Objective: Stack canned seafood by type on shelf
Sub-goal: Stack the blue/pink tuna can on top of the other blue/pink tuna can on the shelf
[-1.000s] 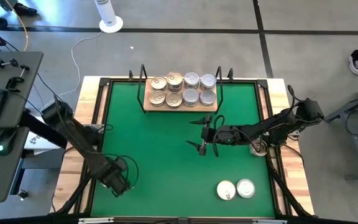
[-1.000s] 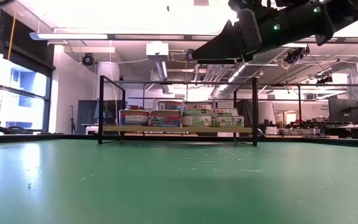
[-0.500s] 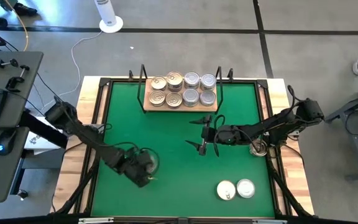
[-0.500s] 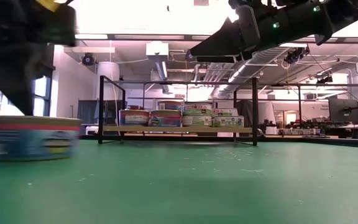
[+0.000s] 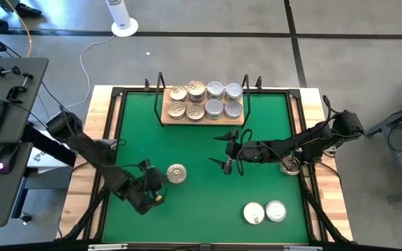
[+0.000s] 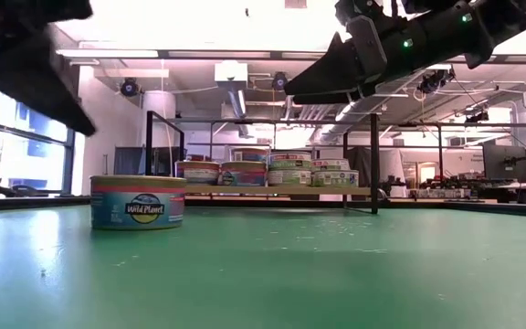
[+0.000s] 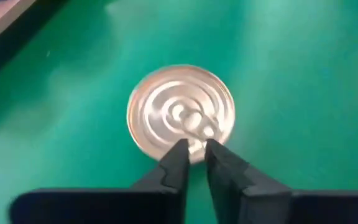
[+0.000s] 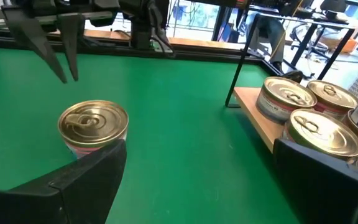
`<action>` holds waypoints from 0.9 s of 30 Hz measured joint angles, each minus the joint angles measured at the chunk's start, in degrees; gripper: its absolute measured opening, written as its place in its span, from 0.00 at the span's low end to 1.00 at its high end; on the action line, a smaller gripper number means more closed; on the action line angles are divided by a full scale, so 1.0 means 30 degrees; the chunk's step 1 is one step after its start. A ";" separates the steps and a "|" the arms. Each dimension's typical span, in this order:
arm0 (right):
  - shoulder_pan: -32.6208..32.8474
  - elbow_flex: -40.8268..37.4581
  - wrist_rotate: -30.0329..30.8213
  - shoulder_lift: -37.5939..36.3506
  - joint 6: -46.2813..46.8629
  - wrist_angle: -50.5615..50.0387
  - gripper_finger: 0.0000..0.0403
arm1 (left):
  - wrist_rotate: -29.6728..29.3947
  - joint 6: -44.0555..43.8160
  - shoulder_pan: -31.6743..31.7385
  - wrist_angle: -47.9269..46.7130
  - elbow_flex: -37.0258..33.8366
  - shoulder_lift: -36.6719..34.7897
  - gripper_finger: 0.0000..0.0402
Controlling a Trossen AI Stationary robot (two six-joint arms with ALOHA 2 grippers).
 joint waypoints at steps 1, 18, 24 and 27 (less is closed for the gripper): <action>0.0000 0.0000 0.0000 0.0000 0.0000 0.0004 0.99 | -0.0233 -0.0412 -0.0437 -0.0010 -0.0187 -0.0081 0.14; 0.0000 0.0000 -0.0007 0.0008 0.1631 -0.0220 0.99 | -0.2721 -0.2142 -0.1347 0.8466 -0.5147 0.3735 0.84; -0.0756 0.0000 -0.1253 0.0512 0.4267 -0.0943 0.99 | -0.6865 0.1103 -0.1272 1.4281 -0.5884 0.6544 0.85; -0.1096 0.0000 -0.2814 0.1674 0.4903 -0.0323 0.99 | -0.7975 0.1403 -0.0767 1.6043 -0.5909 0.7634 0.85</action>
